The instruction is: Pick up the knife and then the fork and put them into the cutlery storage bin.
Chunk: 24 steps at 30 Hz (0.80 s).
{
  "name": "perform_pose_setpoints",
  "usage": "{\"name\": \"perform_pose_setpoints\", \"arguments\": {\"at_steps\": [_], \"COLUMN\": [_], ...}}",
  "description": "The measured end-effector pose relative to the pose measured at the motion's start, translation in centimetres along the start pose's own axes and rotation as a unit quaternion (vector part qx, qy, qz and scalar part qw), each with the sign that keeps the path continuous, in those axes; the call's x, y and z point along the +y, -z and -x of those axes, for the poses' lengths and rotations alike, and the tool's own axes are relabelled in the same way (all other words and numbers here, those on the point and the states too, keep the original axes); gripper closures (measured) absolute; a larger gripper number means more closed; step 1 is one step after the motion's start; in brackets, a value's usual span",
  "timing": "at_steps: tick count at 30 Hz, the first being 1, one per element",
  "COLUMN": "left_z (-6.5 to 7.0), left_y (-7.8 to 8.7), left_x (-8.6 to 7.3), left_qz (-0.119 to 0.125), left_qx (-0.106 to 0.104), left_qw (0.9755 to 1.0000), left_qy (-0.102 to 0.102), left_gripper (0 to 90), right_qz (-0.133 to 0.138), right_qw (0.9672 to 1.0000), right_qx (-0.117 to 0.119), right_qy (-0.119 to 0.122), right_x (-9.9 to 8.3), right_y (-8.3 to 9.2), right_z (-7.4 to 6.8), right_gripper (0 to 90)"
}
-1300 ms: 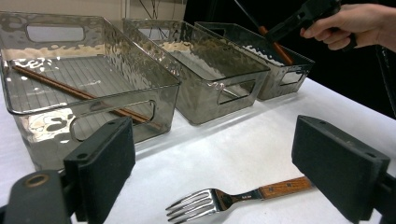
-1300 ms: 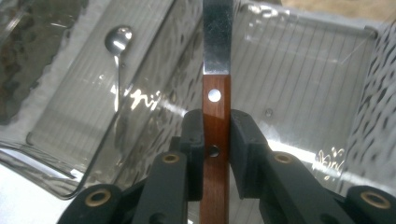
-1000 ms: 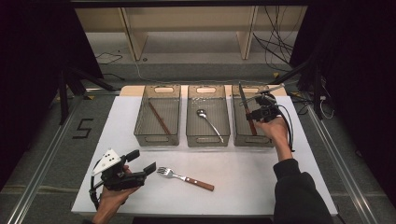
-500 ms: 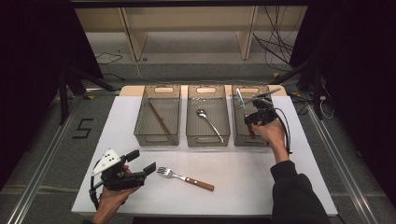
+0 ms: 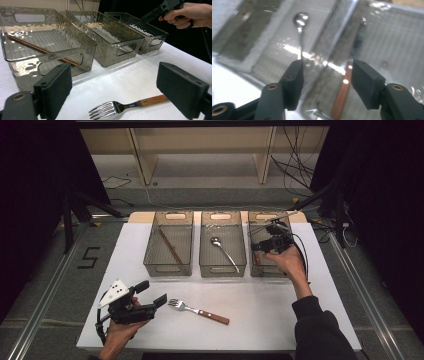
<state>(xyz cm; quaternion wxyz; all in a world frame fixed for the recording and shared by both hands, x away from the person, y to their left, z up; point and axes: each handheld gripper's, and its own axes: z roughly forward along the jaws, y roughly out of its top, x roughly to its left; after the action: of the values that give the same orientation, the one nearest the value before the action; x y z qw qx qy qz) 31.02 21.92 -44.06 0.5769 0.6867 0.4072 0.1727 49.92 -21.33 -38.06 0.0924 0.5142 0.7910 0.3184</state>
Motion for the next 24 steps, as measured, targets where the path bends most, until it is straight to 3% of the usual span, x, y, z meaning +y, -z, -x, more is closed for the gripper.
{"name": "perform_pose_setpoints", "arguments": {"at_steps": [11,15,24], "left_z": [0.0,0.0,0.0], "left_y": [0.0,0.0,0.0], "left_x": [0.0,0.0,0.0], "left_qz": [0.001,0.001,0.000], "left_qx": [0.001,0.000,0.001], "left_qw": [1.0000,1.0000,1.0000], "left_qy": [0.001,0.001,0.000], "left_gripper": [12.8,12.8,12.8], "right_qz": [0.035,0.042,0.051], "right_qw": [0.9963,0.9928,0.9843], "right_qx": [0.036,0.049,0.083], "right_qy": [0.070,0.101,0.148], "right_x": [-0.5,-0.9,-2.2], "right_y": [1.9,2.3,2.7], "right_z": [-4.2,-5.8,-9.4], "right_gripper": [33.8,32.1,30.7]}}
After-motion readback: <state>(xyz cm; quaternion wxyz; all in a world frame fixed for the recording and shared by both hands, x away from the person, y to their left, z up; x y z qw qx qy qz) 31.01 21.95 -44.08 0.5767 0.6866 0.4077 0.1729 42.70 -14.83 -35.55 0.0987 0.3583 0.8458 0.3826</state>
